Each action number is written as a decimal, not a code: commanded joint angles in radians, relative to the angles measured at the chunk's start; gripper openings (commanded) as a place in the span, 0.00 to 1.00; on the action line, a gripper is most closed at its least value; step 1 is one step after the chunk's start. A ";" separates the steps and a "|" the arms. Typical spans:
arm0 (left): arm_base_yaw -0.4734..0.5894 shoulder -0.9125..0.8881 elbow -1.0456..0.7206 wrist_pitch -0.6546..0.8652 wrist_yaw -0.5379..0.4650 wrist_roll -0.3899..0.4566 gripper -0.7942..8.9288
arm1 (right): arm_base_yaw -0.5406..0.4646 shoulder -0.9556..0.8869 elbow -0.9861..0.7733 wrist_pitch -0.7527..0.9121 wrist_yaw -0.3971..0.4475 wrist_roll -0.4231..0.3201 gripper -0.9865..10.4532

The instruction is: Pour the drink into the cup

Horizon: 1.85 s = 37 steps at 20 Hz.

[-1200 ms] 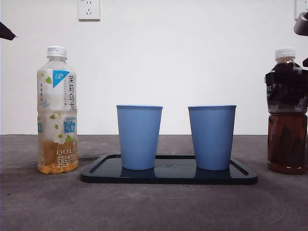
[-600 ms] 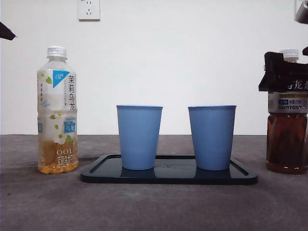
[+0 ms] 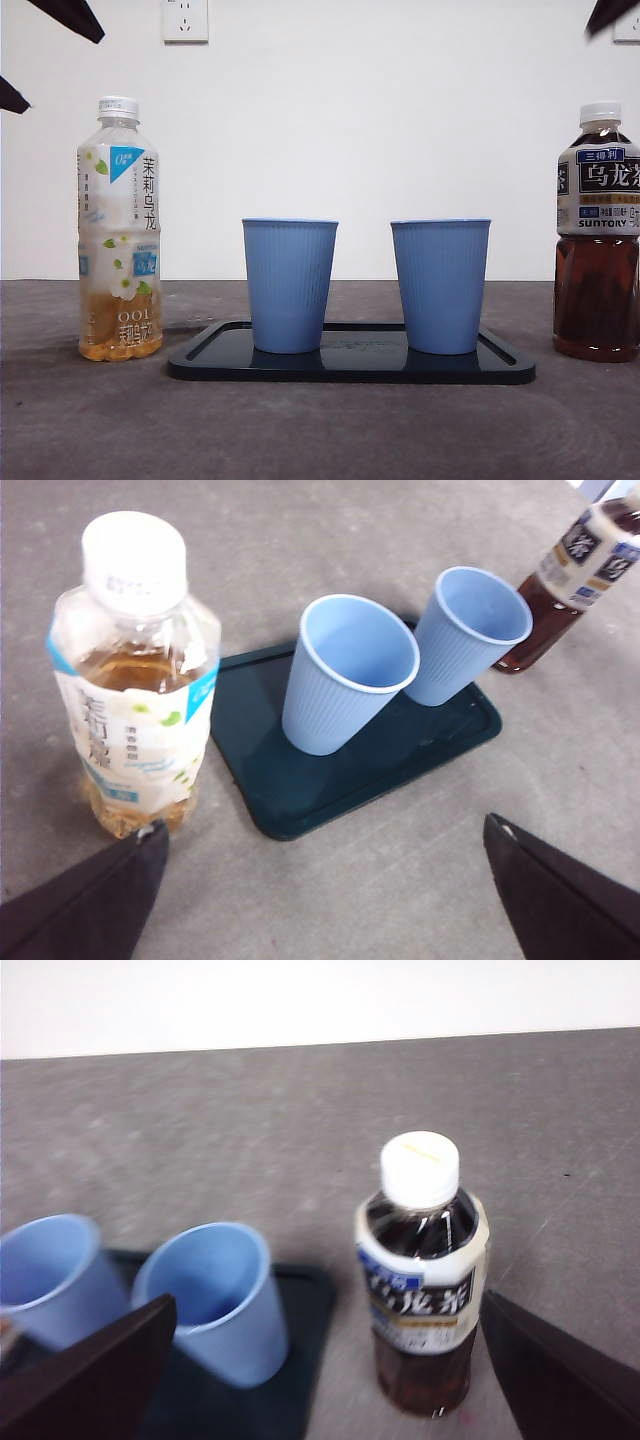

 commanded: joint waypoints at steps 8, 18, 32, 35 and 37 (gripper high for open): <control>-0.004 0.001 -0.168 0.222 -0.005 -0.097 0.59 | 0.038 -0.152 0.278 -0.454 -0.024 0.058 0.51; -0.004 0.013 -0.291 0.464 -0.113 -0.112 0.59 | 0.038 -0.151 0.296 -0.509 -0.030 0.076 0.51; -0.004 0.265 -0.291 0.801 -0.190 -0.056 0.59 | 0.038 -0.151 0.296 -0.508 -0.031 0.077 0.51; -0.005 0.312 -0.291 0.861 -0.190 -0.056 0.59 | 0.038 -0.151 0.296 -0.508 -0.031 0.077 0.51; -0.006 0.341 -0.291 0.898 -0.190 -0.056 0.59 | 0.038 -0.151 0.296 -0.508 -0.031 0.077 0.51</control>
